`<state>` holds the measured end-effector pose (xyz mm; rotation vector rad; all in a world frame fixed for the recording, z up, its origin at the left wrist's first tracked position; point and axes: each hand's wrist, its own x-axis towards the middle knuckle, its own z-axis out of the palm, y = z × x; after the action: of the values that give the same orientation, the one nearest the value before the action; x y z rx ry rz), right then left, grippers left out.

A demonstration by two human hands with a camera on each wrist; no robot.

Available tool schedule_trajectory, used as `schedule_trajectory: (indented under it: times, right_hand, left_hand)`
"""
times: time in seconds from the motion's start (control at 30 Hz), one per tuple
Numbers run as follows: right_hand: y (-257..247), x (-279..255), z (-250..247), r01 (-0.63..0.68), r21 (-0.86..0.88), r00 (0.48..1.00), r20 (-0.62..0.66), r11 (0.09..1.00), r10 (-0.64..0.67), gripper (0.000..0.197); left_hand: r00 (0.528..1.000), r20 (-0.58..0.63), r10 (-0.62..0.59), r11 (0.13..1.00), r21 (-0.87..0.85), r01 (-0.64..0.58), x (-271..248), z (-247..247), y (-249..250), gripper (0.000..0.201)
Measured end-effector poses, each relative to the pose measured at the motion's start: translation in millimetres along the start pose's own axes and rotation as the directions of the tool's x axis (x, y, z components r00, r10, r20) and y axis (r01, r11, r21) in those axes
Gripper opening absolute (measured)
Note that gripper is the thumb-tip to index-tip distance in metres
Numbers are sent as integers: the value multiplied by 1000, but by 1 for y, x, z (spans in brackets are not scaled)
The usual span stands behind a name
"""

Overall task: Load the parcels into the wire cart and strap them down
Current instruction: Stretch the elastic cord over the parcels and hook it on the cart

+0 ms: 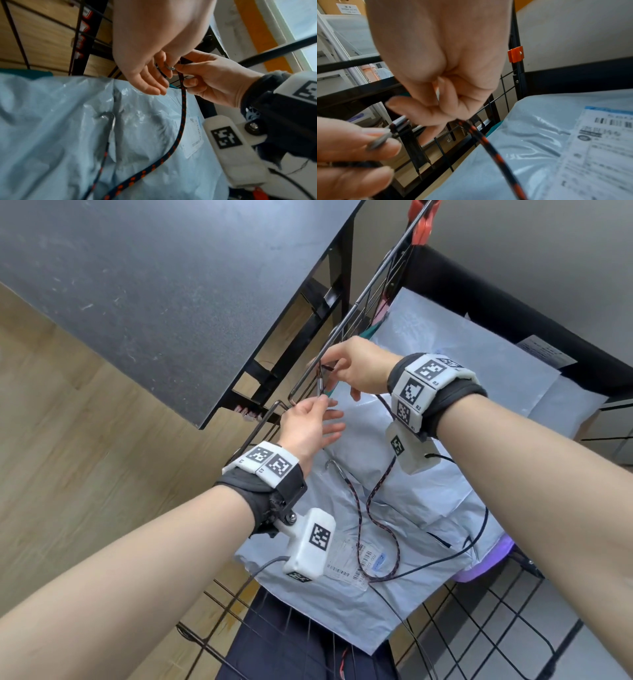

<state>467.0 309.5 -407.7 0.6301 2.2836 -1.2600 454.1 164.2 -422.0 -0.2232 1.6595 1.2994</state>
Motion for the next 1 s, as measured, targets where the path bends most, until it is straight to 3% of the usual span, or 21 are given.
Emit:
schedule_trajectory:
  times: [0.13, 0.27, 0.3, 0.47, 0.7, 0.83, 1.0]
  right_hand:
    - [7, -13, 4, -12, -32, 989, -145, 999, 7, 41]
    - [7, -24, 11, -30, -10, 958, -285, 999, 26, 14]
    - [9, -27, 13, -31, 9, 955, -295, 999, 32, 15]
    - [19, -55, 29, -100, 131, 974, -190, 986, 124, 29]
    - [21, -91, 48, -136, 342, 984, -61, 930, 167, 21]
    - [32, -104, 55, -114, 353, 984, -85, 928, 154, 21]
    - [44, -117, 60, -134, 485, 968, -123, 864, 219, 18]
  left_hand:
    - [997, 48, -61, 971, 234, 48, -9, -8, 0, 20]
    - [984, 114, -137, 920, 382, 84, -23, -10, 0, 20]
    - [979, 136, -150, 904, 420, 80, -27, -10, -1, 20]
    - [950, 212, -231, 841, 535, 85, -50, -5, -18, 20]
    - [936, 240, -256, 821, 565, 80, -72, 3, -47, 23]
    - [945, 255, -205, 814, 580, 21, -78, 7, -58, 20]
    - [943, 266, -199, 862, 505, 39, -79, 0, -47, 31]
